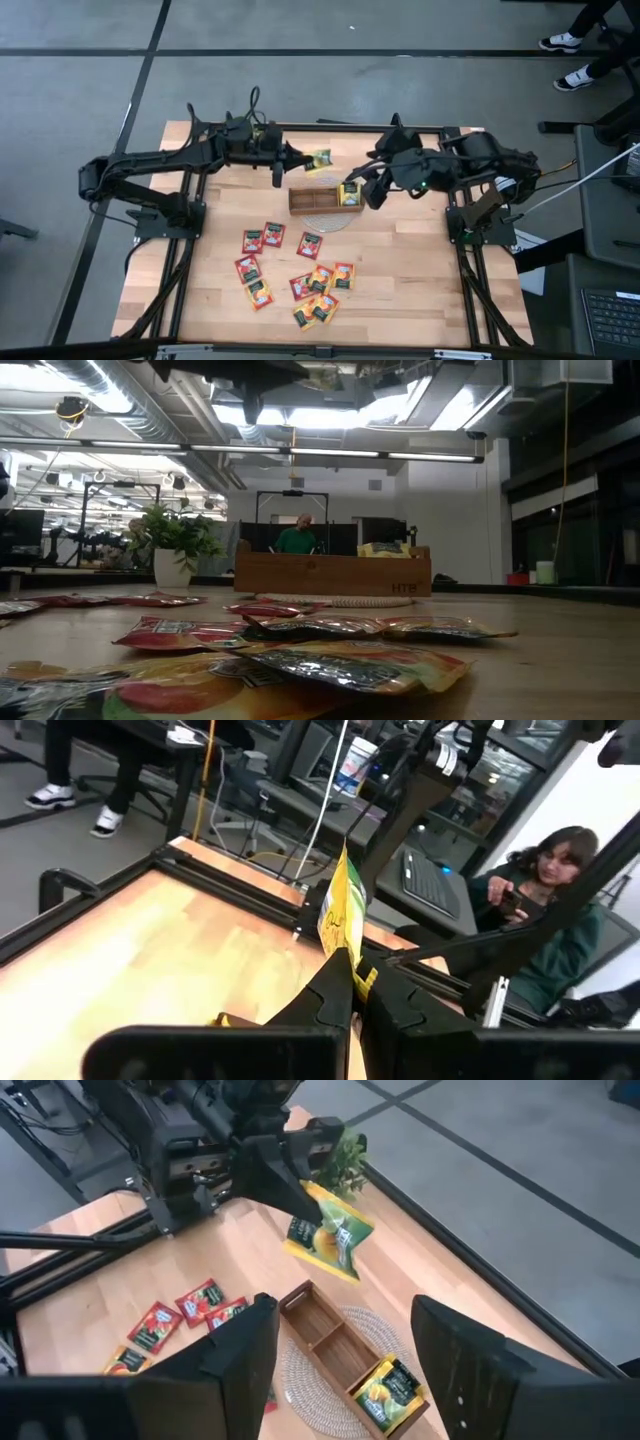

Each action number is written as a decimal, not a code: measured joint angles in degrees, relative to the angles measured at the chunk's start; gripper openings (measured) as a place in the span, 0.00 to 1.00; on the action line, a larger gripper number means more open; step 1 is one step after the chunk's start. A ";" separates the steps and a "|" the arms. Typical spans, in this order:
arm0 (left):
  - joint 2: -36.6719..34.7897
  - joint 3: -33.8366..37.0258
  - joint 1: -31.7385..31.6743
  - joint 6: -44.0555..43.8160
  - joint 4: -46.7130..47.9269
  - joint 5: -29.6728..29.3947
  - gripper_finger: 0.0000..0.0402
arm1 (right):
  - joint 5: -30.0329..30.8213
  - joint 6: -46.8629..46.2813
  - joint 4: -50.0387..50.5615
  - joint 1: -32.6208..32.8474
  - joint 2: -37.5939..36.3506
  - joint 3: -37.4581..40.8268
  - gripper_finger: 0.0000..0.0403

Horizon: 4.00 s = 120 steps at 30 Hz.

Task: Pick & Place Tea
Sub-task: Put the yellow tea bag into the right section of the wooden organizer

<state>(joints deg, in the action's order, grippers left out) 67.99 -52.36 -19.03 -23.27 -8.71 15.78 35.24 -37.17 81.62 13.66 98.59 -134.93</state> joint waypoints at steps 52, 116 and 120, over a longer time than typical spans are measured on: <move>0.07 -2.58 6.34 6.72 14.16 8.93 0.01 | -58.00 35.98 -6.60 -20.60 16.85 0.28 0.36; 0.07 -2.58 6.34 3.90 9.33 9.85 0.01 | -60.21 37.43 -5.01 -20.60 17.33 0.27 0.40; 0.07 -2.58 6.34 3.32 9.32 9.86 0.01 | -60.24 37.49 -5.03 -20.60 17.33 0.26 0.24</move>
<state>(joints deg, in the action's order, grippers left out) 68.05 -54.94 -12.69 -19.95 0.61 25.64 -24.99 0.32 76.60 -6.94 115.92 -134.67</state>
